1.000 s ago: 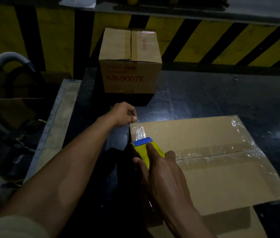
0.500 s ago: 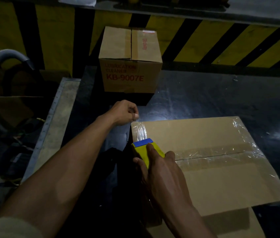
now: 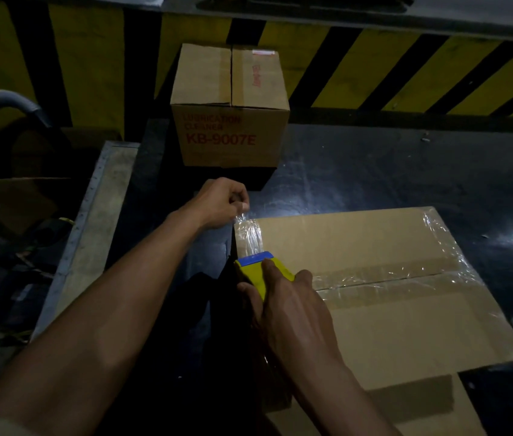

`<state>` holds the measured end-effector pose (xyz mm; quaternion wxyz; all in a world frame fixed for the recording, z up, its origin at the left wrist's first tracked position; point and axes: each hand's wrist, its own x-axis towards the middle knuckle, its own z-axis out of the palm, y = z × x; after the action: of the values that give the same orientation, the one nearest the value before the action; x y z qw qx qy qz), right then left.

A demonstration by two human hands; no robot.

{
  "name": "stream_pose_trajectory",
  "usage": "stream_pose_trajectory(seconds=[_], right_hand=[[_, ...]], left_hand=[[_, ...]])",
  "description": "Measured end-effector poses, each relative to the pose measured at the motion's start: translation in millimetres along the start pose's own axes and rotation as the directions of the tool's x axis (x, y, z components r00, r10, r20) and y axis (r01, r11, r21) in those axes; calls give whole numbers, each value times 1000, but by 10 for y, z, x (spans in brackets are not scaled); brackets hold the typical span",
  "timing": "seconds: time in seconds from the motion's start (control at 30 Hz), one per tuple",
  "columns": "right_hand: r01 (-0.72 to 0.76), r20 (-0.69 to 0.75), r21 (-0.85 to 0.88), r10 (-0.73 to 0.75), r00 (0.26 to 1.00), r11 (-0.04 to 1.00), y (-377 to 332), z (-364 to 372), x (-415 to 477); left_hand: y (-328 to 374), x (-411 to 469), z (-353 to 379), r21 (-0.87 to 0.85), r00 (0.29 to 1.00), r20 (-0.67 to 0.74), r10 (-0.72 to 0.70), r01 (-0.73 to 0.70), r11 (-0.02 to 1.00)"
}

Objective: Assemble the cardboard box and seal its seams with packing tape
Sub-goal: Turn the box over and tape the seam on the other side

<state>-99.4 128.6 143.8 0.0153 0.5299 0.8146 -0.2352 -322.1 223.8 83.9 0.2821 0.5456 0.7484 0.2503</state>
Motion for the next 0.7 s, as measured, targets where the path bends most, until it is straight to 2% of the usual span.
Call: stream_pose_trajectory(seconds=[0.13,0.23,0.53,0.7], right_hand=[[-14,-4,11,14,1000,1000,2,15,21],[-16,-17,9,16,1000,1000,11,27,22],[-23,-8,12,23,1000,1000,1,42,14],[-19,-6,16,20,1000,1000,-4,51,29]], left_hand=[[121,17,-95,-32,997,-50,57,-58,998],[164,59,-157,-16,995,-26,94,-95,995],[22,121,3,20,999,32,-22,22,1000],[-136,174,127,-30,994,70,-79,81,996]])
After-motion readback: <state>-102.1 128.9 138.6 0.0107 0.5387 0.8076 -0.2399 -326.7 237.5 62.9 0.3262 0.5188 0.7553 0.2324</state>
